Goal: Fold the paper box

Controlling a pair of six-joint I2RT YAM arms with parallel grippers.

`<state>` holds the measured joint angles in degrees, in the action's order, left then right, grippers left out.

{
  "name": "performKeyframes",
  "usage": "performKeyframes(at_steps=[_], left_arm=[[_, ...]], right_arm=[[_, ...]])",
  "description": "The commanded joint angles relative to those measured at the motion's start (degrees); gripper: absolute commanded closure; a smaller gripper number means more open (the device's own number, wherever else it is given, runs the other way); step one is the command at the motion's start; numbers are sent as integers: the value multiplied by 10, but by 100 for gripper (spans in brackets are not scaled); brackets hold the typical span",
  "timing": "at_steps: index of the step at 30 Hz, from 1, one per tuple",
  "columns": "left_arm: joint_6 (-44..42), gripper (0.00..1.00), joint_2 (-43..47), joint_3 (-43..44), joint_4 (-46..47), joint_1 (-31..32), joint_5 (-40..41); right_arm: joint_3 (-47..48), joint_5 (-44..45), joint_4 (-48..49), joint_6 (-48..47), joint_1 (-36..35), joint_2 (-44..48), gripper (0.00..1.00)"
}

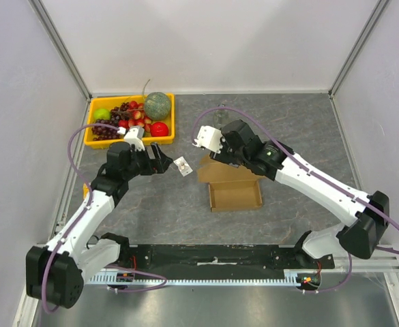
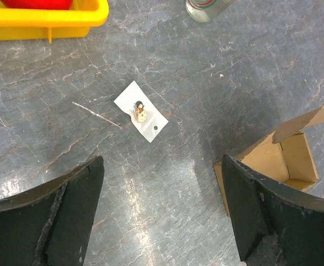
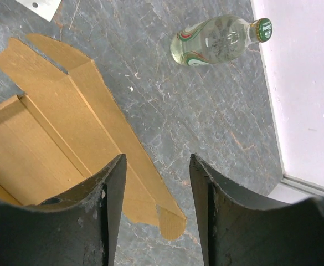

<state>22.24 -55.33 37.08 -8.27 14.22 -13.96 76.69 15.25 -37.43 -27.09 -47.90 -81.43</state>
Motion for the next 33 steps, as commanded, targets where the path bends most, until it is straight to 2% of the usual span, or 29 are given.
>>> performKeyframes(at_steps=[1, 12, 20, 30, 33], left_arm=[[32, 8, -31, -11, 64, -2, -22], [60, 5, -141, -28, 160, 5, 12], [98, 2, -233, -29, 251, 20, 53], [98, 2, -357, 17, 279, 60, 99], [97, 5, -382, 28, 280, 77, 107]], right_arm=[[-19, -12, 43, 21, 5, 21, 43], [-68, -30, 89, 71, 11, 73, 43], [-98, -64, 160, 132, 11, 163, 43], [-113, -80, 196, 151, 10, 217, 43], [-116, -76, 197, 152, 11, 224, 43]])
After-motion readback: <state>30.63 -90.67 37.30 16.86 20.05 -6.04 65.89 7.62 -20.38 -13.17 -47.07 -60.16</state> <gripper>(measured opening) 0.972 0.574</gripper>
